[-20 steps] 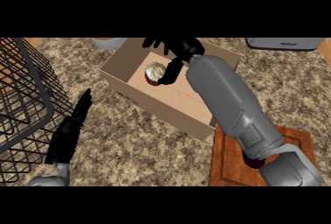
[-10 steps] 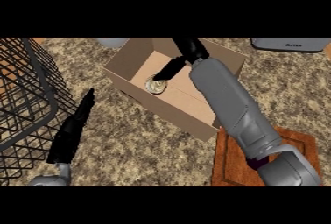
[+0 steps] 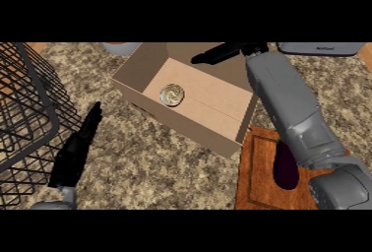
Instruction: Pick the cupcake from the cutting board and place it in the cardboard box
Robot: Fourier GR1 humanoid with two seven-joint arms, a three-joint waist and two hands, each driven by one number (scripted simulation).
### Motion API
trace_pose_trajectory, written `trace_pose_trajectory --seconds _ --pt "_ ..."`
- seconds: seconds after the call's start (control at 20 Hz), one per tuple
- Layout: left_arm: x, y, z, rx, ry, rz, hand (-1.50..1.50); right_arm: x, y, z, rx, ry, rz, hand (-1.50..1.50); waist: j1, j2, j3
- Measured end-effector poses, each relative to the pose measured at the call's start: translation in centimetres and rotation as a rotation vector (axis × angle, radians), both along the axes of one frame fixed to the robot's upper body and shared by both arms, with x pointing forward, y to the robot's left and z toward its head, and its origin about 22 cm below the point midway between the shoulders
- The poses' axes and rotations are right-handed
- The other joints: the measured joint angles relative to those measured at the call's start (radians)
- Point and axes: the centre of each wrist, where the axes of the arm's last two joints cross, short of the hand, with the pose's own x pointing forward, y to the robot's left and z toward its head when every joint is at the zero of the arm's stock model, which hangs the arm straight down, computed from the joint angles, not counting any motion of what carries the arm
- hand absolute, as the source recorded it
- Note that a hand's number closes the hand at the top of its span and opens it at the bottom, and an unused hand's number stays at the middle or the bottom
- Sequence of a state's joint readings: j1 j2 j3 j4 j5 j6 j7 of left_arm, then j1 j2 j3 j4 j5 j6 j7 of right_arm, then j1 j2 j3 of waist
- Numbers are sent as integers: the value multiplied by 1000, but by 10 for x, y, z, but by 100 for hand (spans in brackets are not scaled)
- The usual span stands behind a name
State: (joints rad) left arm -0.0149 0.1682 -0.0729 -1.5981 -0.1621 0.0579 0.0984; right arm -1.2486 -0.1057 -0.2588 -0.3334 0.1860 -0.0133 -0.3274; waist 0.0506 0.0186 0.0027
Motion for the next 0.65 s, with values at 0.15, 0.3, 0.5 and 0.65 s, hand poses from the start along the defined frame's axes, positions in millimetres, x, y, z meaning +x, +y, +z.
trace_pose_trajectory --seconds 0.15,0.3,0.5,0.65 --pt "0 1 1 -1 2 -7 0 6 -43 10 53 1 -82 -150 0 3 -1" --pt "0 0 2 -7 -1 -11 0 8 -84 15 86 9 -144 -150 3 6 -1" --pt "1 -3 3 0 -3 -4 0 3 -143 24 123 -2 -185 -150 9 11 0" --pt "2 -4 4 -1 -15 -16 0 -5 -185 28 127 -6 -188 -150 16 16 1"
